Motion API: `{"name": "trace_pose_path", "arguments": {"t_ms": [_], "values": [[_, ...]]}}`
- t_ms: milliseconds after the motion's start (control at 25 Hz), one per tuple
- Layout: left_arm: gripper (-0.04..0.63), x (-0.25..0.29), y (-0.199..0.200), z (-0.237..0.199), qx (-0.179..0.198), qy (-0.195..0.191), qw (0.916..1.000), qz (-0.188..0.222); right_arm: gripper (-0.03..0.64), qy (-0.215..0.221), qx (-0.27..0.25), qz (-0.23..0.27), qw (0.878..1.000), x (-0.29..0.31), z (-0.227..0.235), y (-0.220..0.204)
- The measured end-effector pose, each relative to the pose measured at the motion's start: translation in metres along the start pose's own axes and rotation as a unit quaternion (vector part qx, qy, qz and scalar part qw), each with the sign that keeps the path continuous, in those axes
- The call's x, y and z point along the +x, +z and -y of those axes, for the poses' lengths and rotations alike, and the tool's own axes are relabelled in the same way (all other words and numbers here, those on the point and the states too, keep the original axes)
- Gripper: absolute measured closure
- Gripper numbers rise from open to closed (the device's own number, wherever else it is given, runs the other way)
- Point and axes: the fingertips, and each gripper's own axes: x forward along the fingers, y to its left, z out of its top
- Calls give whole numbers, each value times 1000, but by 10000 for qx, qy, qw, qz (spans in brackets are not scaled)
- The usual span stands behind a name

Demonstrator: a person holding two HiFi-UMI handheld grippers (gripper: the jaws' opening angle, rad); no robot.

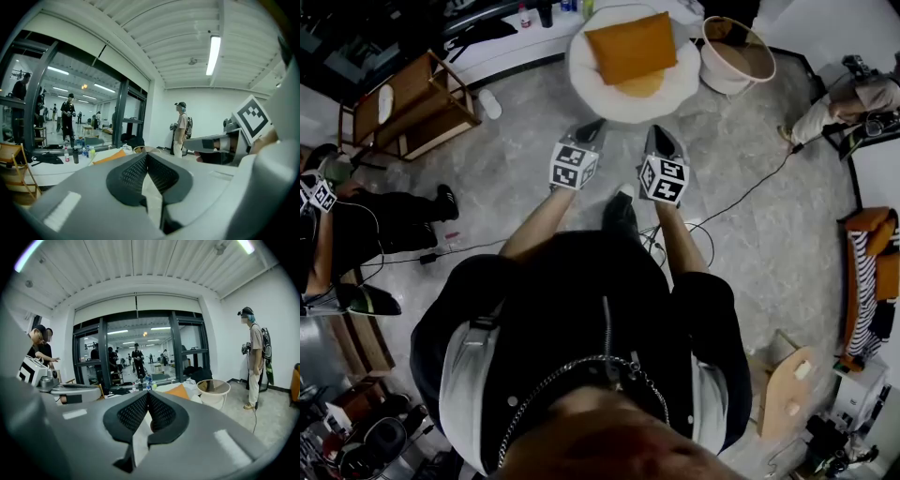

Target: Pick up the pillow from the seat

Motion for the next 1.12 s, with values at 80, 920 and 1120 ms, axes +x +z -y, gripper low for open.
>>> {"name": "trace_pose_path", "arguments": {"t_ms": [80, 920, 1120], "values": [[586, 0, 0, 1, -8, -17, 10000, 1, 615, -6, -6, -18, 10000, -2, -1, -2], [586, 0, -4, 8, -93, -10, 9999, -50, 615, -5, 0, -196, 9998, -7, 3, -9], [586, -1, -6, 8, -106, -6, 9999, -55, 615, -28, -1, -222, 9997, -10, 4, -11]]}}
